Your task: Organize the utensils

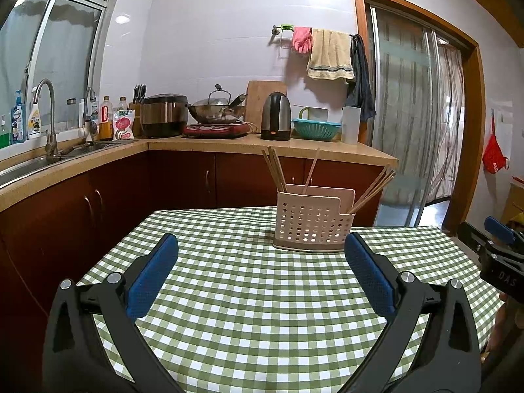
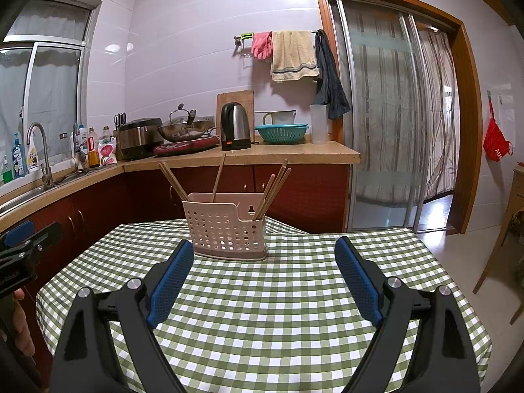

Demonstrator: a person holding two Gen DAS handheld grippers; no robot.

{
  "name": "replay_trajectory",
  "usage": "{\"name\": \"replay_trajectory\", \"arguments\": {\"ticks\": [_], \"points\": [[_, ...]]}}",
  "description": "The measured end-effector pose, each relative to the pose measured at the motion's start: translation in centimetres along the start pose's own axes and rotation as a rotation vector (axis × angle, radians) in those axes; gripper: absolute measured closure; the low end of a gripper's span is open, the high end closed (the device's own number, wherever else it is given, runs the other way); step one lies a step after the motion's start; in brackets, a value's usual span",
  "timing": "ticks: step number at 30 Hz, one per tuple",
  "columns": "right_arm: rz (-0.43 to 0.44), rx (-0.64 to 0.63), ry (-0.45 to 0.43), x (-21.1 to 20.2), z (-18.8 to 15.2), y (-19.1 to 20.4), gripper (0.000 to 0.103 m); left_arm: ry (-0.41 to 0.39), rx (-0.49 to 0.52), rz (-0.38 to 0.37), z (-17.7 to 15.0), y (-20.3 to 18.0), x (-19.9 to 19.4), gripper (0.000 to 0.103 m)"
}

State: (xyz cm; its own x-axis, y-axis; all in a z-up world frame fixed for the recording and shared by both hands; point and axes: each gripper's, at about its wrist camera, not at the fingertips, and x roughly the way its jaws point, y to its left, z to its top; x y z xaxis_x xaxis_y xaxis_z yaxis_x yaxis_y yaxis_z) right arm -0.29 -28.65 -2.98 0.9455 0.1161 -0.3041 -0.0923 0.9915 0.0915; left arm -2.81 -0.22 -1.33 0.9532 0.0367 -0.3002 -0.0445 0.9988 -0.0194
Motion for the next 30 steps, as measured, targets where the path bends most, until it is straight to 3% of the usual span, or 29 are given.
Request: {"name": "replay_trajectory", "arguments": {"ticks": [30], "points": [[-0.002, 0.0, 0.027, 1.0, -0.4, -0.2, 0.018, 0.024, 0.0, -0.013, -0.4, 0.0, 1.0, 0.004]]}}
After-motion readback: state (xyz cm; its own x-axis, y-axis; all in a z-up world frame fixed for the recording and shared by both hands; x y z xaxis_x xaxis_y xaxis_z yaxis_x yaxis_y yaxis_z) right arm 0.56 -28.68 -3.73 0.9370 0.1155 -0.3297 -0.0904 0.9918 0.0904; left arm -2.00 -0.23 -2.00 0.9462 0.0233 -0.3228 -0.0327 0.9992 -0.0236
